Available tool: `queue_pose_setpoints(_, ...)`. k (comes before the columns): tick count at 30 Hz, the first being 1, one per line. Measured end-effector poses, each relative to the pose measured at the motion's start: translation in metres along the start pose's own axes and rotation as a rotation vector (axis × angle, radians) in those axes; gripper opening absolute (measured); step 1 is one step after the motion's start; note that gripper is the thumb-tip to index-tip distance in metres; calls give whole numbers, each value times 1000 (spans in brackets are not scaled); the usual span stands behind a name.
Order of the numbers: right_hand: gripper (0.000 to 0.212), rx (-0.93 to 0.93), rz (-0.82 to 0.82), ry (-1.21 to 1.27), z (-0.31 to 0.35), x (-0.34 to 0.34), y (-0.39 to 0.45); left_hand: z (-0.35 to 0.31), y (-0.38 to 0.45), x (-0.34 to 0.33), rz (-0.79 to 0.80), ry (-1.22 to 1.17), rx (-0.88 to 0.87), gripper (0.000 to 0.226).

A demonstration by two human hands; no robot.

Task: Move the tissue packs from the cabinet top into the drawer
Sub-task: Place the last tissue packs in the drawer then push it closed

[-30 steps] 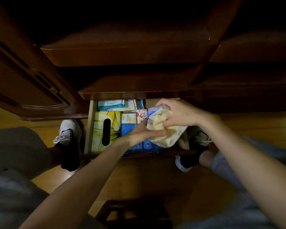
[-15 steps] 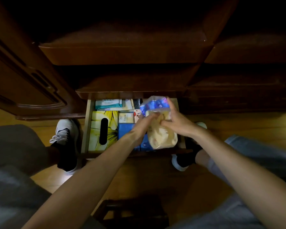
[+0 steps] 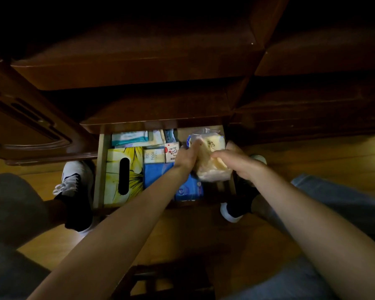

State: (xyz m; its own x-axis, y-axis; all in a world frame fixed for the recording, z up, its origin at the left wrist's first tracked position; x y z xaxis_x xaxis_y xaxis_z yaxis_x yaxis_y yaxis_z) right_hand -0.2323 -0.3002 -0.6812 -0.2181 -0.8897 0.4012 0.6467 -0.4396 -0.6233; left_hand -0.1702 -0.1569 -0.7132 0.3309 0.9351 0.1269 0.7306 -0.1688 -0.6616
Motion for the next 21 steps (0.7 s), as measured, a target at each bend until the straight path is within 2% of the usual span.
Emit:
queue_pose_setpoints(2,48,-23,-97,-17,-1,0,13,-3,3,11,-23,177,-134,37)
queue_pose_setpoints(4,51,-41,-156,-49,3,-4,29,-4,4,34,-126,449,-315,24)
queue_pose_setpoints(7,55,17,-181,-180,16,-23,52,4,6,74,-269,826,-487,41)
queue_pose_setpoints(9,56,131,-255,-323,21,-38,64,12,9,93,-275,1036,-534,45)
queue_pose_setpoints(11,51,155,-307,-402,15,-50,74,21,8,108,-284,1074,-581,46)
queue_pose_setpoints(14,49,36,-322,-428,2,-54,93,32,6,122,-307,1048,-650,49)
queue_pose_setpoints(17,54,-20,-304,-359,5,-53,114,39,5,123,-253,1126,-675,51)
queue_pose_setpoints(21,43,23,-322,-346,14,-64,125,53,-7,121,-145,1158,-820,48)
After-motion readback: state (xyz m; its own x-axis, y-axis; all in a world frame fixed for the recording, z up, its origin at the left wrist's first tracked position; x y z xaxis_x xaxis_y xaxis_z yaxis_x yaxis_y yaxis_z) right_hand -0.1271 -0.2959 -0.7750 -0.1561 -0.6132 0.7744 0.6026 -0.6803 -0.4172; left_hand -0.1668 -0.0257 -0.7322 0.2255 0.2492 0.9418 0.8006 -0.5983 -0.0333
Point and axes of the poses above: each hand's wrist, its own y-axis towards the middle knuckle, its own x-axis out of the back of the hand, z = x × y, the point moved 4 cm from there along y, towards the middle knuckle, and after that the axes turned 4 degrees about -z, right-handed, at the moved point
